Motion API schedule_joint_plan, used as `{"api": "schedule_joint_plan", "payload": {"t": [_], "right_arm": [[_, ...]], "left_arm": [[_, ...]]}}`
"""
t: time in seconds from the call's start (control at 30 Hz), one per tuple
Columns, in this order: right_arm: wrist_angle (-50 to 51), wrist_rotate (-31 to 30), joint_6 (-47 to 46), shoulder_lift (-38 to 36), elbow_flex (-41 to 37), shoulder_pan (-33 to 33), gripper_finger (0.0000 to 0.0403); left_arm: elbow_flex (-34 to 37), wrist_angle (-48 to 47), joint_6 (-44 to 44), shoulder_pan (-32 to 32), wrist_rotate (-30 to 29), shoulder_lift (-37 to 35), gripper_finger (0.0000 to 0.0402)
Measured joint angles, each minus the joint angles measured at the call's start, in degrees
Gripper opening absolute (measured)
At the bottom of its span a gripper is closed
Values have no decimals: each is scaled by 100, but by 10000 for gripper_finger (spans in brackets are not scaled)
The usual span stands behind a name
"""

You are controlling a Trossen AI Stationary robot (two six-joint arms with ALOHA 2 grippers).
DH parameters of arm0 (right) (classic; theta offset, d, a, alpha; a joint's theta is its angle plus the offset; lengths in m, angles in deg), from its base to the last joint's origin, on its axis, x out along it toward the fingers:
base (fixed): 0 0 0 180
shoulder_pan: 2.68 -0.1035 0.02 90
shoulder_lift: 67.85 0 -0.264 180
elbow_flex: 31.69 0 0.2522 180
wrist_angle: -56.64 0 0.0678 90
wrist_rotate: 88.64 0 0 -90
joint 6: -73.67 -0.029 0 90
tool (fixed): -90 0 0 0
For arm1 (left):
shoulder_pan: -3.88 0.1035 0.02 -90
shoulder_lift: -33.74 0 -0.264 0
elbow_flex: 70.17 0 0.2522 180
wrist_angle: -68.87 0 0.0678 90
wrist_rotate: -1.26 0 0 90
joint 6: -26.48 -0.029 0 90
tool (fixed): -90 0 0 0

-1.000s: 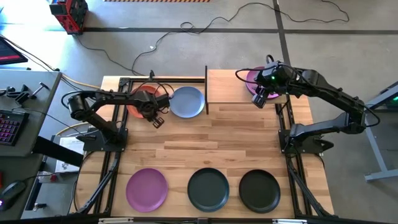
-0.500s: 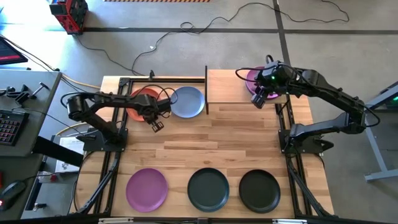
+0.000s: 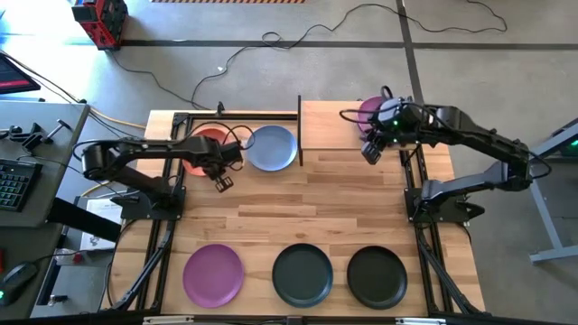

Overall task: Place and stack plates onto a shelf
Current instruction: Stack the orange plate on top of the violet plate on the shelf

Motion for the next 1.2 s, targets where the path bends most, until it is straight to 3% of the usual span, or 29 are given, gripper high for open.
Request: {"api": "schedule_joint_plan", "payload": {"t": [0.47,0.73,1.2], "right_arm": [[-115,-6,-1270,504,-2,-1310,96],[-713,-7,-1293,1209,-2,-2043,96],[-2197,10,-1288,2223,-2,-2971,96]], "left_arm": [[0,-236,-160,-530,-1,-1192,0],[-18,-277,-370,-1050,96,-1655,0],[-1444,-938,-1030,-1967,68,-1721,0]]}}
